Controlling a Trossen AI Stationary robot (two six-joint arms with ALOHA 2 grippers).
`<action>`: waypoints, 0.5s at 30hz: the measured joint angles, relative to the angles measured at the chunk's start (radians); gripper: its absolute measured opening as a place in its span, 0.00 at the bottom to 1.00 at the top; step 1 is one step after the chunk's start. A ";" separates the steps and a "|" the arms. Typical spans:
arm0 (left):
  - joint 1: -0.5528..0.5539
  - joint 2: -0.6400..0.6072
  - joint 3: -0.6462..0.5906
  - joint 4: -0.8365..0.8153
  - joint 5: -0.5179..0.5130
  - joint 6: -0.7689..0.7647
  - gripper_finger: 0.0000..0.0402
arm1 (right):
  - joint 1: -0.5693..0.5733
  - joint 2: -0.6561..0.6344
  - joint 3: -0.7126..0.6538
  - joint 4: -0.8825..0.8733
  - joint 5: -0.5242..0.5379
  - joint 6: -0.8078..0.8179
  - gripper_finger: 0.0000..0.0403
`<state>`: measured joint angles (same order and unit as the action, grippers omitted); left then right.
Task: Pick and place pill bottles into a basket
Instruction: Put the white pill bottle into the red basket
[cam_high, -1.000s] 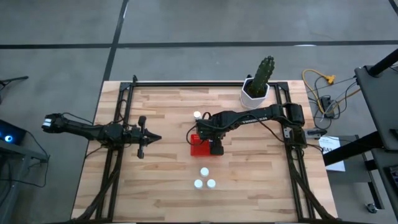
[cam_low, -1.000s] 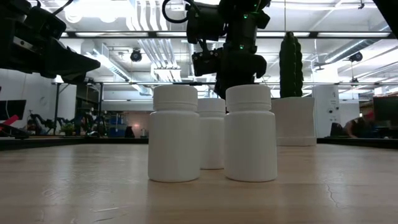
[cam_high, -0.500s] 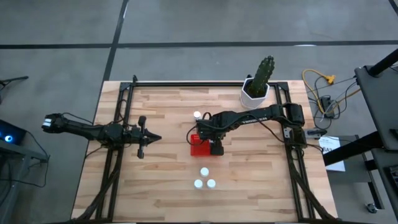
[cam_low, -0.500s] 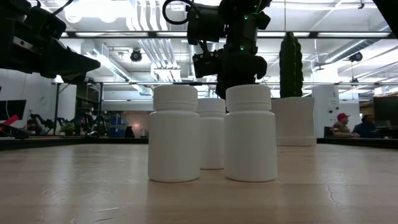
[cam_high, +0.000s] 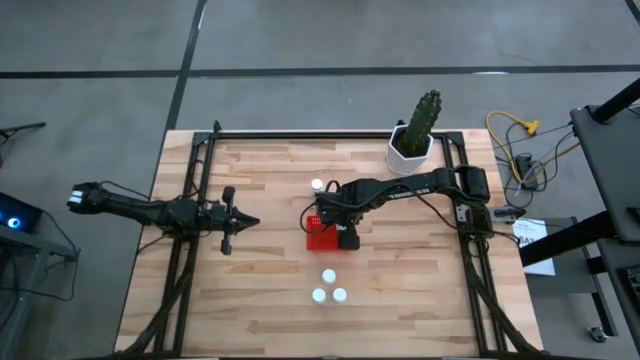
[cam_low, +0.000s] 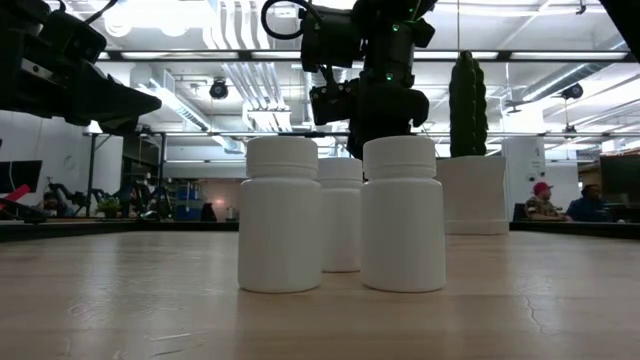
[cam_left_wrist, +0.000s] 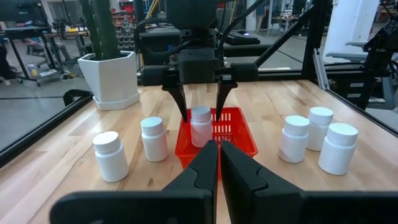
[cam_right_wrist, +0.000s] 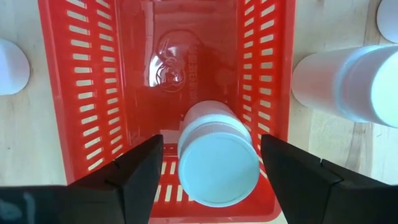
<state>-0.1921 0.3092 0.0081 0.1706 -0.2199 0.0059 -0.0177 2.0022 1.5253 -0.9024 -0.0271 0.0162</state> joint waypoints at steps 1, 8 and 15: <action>0.000 0.000 0.000 0.000 0.000 0.000 0.00 | 0.000 0.000 0.000 0.000 0.000 0.000 0.65; 0.000 0.000 0.000 0.000 0.000 0.000 0.00 | 0.000 -0.001 0.011 -0.006 -0.008 0.001 0.65; 0.000 0.000 0.000 0.000 0.000 0.000 0.00 | 0.000 -0.031 0.032 -0.011 -0.010 0.000 0.64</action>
<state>-0.1921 0.3092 0.0082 0.1707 -0.2199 0.0059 -0.0177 1.9711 1.5570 -0.9129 -0.0372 0.0165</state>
